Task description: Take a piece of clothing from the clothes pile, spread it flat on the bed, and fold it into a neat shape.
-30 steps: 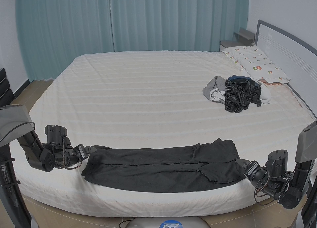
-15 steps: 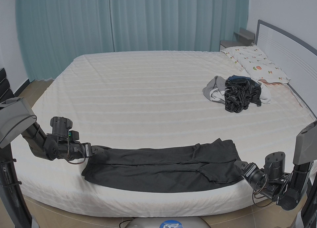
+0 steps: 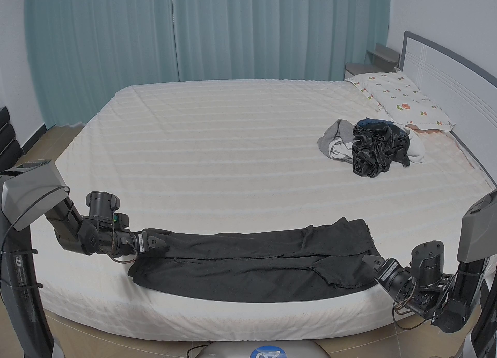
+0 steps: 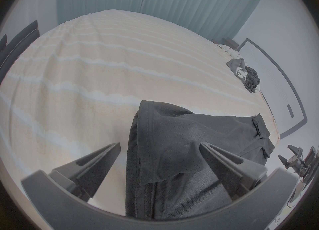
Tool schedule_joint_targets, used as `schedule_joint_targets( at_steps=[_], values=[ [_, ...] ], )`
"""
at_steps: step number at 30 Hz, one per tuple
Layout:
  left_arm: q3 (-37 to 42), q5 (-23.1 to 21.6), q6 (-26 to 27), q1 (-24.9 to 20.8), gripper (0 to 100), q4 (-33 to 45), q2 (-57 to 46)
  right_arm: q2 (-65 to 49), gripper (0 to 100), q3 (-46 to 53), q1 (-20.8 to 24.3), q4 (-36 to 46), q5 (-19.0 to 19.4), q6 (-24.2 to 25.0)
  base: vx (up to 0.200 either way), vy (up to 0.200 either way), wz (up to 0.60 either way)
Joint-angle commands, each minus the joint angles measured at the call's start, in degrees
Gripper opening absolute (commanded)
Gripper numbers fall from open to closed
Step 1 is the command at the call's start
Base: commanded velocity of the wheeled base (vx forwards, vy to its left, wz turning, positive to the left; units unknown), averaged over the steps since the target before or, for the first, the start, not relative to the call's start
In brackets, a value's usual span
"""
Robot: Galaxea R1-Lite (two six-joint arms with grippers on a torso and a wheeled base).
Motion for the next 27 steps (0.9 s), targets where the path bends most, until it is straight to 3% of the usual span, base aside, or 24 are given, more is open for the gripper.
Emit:
schedule_joint_targets(
  at_steps=[1,10,11,27],
  values=[
    [-0.04,-0.06,0.01,0.04,100,-0.01,0.78,0.16,100,1.01,0.08,-0.04,-0.38,-0.03,0.0,0.0,0.0],
    [0.22,-1.02,0.01,-0.13,100,0.17,0.87,0.6,100,1.01,0.08,-0.13,-0.64,0.06,0.0,0.0,0.0],
    [0.31,-1.02,0.01,-0.13,0,0.17,0.87,0.6,100,1.01,0.08,-0.13,-0.64,0.06,0.0,0.0,0.0],
    [0.84,-0.93,0.1,-0.39,0,0.52,-0.63,0.51,100,1.01,0.26,-0.13,-0.64,0.06,0.0,0.0,0.0]
  ],
)
